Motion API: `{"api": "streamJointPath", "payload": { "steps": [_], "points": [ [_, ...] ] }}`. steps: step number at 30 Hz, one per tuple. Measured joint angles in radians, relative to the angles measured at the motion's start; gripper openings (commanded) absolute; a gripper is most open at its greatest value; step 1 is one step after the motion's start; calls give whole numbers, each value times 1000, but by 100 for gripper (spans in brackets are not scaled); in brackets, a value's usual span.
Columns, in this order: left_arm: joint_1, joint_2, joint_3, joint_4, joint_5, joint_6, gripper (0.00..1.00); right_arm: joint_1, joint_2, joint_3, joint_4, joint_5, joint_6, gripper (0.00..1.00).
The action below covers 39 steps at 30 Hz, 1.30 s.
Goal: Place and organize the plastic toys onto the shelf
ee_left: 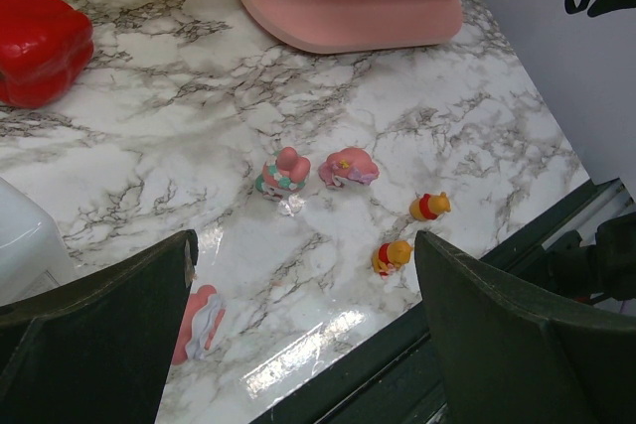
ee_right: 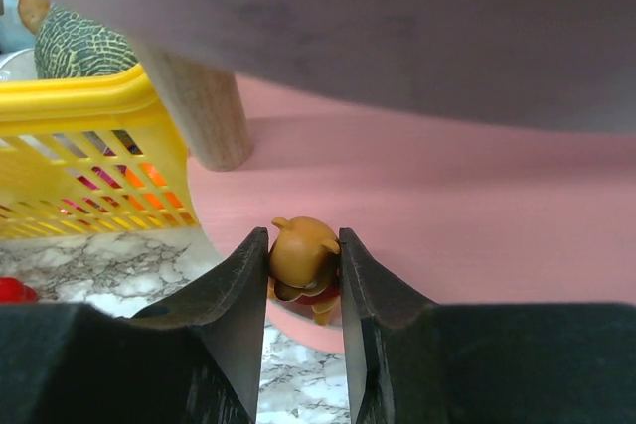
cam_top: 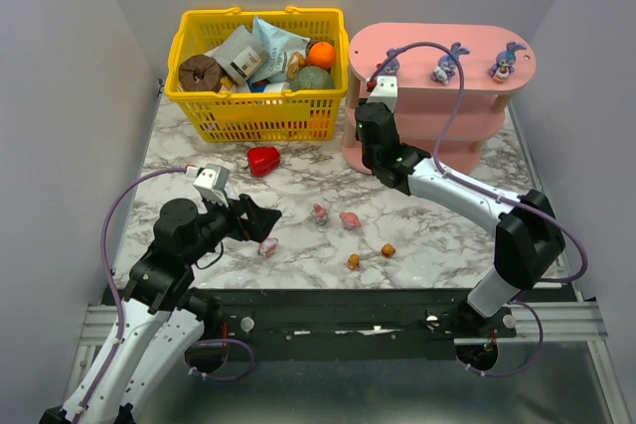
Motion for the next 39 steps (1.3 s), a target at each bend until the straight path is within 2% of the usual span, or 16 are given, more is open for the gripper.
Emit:
{"api": "streamJointPath", "payload": {
  "steps": [13,17,21,24,39],
  "points": [
    [0,0,0,0,-1,0,99,-13,14,5,23,7,-4,40],
    [0,0,0,0,-1,0,99,-15,20,5,36,6,-14,46],
    [0,0,0,0,-1,0,99,-19,28,-3,36,6,-25,60],
    [0,0,0,0,-1,0,99,-19,24,-13,42,5,-32,66],
    [0,0,0,0,-6,0,99,-19,-79,-100,39,-53,-36,75]
  ]
}}
